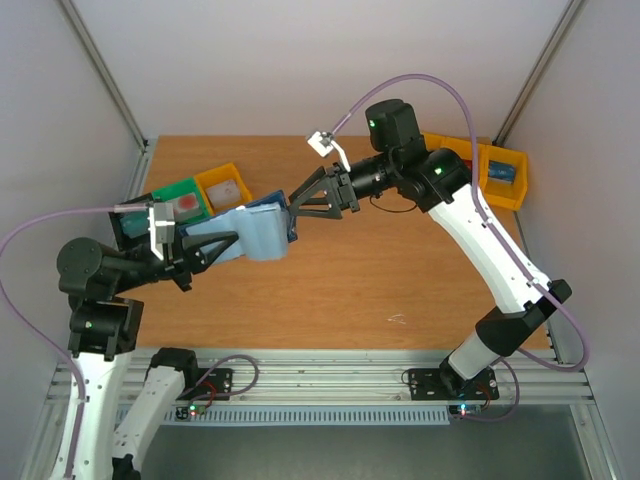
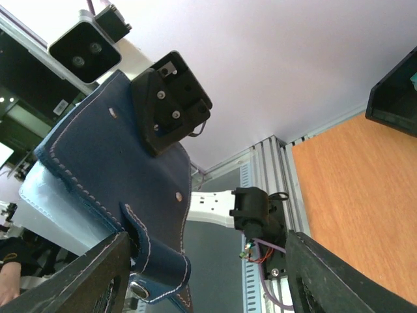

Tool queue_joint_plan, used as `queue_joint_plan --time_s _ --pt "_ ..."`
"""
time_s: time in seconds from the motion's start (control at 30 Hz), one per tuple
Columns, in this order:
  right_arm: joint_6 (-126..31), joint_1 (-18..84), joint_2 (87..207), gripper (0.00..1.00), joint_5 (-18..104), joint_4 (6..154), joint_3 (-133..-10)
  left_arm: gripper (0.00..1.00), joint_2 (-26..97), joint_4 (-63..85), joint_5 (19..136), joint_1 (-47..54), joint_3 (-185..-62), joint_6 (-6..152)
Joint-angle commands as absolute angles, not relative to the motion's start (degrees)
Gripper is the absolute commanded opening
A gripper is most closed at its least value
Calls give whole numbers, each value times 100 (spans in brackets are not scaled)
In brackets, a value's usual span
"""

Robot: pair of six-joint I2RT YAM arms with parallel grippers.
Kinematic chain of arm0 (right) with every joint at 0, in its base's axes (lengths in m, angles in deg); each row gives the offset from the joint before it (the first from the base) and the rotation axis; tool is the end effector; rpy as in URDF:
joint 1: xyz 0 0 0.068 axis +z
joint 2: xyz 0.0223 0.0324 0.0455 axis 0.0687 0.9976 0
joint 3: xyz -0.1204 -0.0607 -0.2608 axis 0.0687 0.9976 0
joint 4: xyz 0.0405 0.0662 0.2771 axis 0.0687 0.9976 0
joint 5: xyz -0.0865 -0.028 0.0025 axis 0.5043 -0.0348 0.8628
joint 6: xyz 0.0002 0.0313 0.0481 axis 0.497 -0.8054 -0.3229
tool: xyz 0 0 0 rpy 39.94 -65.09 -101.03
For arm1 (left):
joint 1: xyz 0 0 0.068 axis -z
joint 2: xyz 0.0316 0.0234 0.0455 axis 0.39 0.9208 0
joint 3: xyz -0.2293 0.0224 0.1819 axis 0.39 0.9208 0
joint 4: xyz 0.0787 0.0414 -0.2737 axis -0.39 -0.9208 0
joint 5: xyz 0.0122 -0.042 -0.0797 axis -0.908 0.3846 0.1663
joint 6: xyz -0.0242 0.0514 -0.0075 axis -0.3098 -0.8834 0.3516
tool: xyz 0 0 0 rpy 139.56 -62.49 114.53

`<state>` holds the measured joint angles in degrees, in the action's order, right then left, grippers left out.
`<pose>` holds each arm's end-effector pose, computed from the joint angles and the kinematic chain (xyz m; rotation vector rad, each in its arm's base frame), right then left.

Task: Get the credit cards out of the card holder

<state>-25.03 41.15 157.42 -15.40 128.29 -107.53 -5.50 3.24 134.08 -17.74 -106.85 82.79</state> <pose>0.2498 0.2361 0.5065 -1.4882 1.3629 1.4029 0.0993 -0.0460 0.4548 0.8224 1.3178 -1.1009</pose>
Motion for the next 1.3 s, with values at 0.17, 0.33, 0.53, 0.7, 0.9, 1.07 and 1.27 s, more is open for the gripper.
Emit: queue_joint_plan --time_s 0.17,0.33,0.53,0.7,0.9,1.07,1.27 --pt "-1206 4234 15414 79 -1477 13759 -11144 1 -123 1385 13139 -1760 -10416 8484" --pt "-905 4255 15507 82 -685 14351 -11451 1 -167 1184 13009 -1759 -10428 8329" --pt "-1537 4707 15164 93 -8 12621 -10478 1 -205 629 12909 -1762 -10530 7996" --pt "-1737 4862 15009 83 370 11718 -9981 1 -260 608 12890 -1762 -10521 8031" --pt "-1841 4868 15088 52 563 11894 -9909 1 -462 810 13048 -1761 -10290 8154" --pt "-1590 4868 15025 48 512 12323 -9972 1 -536 1252 13167 -1760 -10087 8229" --pt "-1455 4897 14962 46 931 12619 -10004 1 -523 1358 13426 -1760 -10004 7980"
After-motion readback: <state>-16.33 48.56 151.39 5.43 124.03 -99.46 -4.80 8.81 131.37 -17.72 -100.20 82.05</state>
